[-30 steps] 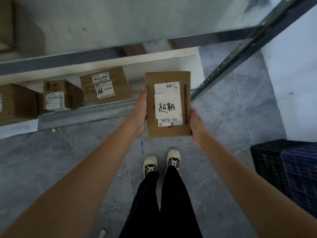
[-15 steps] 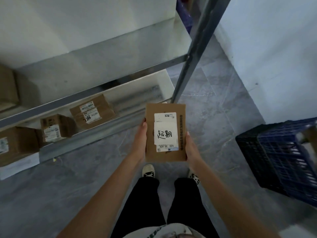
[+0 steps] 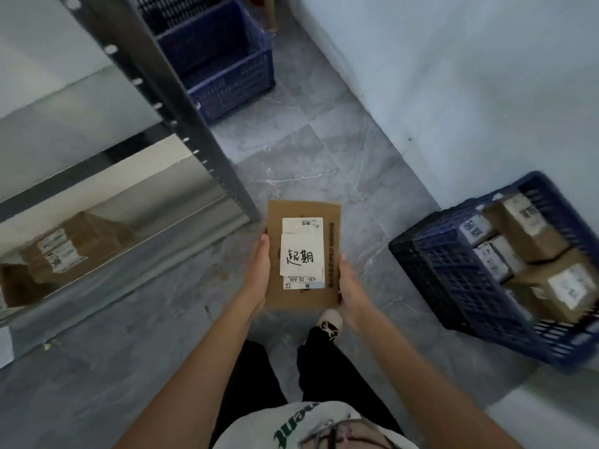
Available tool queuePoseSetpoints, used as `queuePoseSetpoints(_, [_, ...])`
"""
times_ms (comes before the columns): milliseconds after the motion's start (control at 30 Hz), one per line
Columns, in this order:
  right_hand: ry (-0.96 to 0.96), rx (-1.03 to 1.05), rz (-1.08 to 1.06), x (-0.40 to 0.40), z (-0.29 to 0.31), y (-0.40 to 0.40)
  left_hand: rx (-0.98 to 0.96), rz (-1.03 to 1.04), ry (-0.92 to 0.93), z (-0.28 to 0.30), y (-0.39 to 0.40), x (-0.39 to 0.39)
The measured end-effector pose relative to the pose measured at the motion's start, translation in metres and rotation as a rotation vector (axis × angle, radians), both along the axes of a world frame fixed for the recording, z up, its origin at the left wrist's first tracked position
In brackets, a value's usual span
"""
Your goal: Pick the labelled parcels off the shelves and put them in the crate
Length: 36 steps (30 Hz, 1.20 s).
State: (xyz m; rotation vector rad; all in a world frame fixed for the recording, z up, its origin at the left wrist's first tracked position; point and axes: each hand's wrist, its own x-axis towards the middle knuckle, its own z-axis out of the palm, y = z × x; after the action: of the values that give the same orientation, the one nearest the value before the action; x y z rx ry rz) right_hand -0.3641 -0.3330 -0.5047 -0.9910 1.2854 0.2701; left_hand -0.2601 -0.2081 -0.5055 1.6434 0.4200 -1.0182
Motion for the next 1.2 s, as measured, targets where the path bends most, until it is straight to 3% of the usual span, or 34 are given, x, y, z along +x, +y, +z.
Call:
queuePoseSetpoints(333, [0.007,0.02,-0.355,-0.108,0.011,-0.165,-0.067,-0.333,0.016,0.009,-0.209,-0.072])
queuePoseSetpoints(600, [0.122,-0.127,-0.577,-0.169,-0.012,-0.263,-0.018,-0.585,0.039,0.006,-0.354,-0.111])
queuePoseSetpoints(767, [0.186,-0.118,-0.511,-0.201,-0.004,-0.317,0.023,-0.659,0.082,-0.007,-0.418,-0.125])
queuePoseSetpoints(900, [0.231,-0.142,-0.454,-0.217,-0.01,-0.363,0.043,-0.618,0.248,-0.025,-0.46,-0.146])
queuePoseSetpoints(1067, [0.275,-0.284,-0.308,-0.232,-0.01,-0.431,0.019,-0.471,0.409,-0.037,-0.494,-0.181])
queuePoseSetpoints(1200, [0.308,-0.363,-0.119,-0.244,-0.038,-0.475,0.041,-0.306,0.53,-0.079,-0.513,-0.214])
